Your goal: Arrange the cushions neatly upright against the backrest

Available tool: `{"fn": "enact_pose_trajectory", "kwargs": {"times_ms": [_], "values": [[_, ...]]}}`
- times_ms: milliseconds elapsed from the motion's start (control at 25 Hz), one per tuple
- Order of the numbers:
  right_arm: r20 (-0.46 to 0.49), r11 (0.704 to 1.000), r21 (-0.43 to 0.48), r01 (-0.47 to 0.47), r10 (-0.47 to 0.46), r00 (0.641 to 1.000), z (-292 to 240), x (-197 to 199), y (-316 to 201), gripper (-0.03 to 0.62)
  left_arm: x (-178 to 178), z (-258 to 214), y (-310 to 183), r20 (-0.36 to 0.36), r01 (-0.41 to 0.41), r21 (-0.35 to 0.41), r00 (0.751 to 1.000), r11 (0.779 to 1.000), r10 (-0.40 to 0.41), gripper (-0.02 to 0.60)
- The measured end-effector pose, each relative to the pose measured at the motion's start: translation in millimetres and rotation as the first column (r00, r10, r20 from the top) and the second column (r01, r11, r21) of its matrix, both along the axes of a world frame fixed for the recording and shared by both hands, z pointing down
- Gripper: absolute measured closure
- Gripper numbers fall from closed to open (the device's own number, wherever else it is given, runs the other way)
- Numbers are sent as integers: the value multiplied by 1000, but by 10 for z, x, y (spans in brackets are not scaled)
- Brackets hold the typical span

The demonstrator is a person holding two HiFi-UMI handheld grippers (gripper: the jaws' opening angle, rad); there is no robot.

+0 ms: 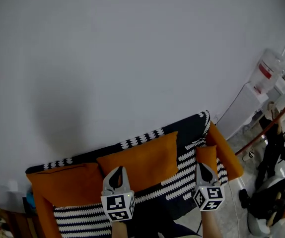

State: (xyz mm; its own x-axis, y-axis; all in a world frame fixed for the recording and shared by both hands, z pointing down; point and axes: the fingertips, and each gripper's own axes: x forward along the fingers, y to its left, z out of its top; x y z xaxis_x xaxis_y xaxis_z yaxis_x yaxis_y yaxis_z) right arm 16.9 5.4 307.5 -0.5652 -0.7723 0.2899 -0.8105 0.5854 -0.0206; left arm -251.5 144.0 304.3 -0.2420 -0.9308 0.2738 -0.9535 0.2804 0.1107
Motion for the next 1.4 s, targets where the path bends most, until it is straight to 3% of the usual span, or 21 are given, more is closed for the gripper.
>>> {"fn": "enact_pose_trajectory", "kwargs": {"times_ms": [280,440,680,1000,1200,1400], "values": [[-76,989,-1,-146,145,986,83,687,-109,583,366,187,-395,-45,-102,-11,994,995,102,577],[-98,982,-23,-186,183,978,195,977,-194,568,554,312,-516,-63,-123,-37,991,992,121,577],[-87,984,-61,-167,162,983,423,1317,-501,533,985,478,-819,-54,-121,-87,992,989,117,577],[-55,982,-164,-95,87,995,946,2184,-1385,526,2056,722,-1712,-28,-99,-176,995,979,96,577],[-74,971,-226,-76,61,995,1289,2825,-2080,522,2709,936,-2390,0,-113,-245,993,963,117,577],[-105,959,-267,-92,66,992,1570,3252,-2457,519,3133,1096,-2956,6,-156,-297,986,942,165,577]]}}
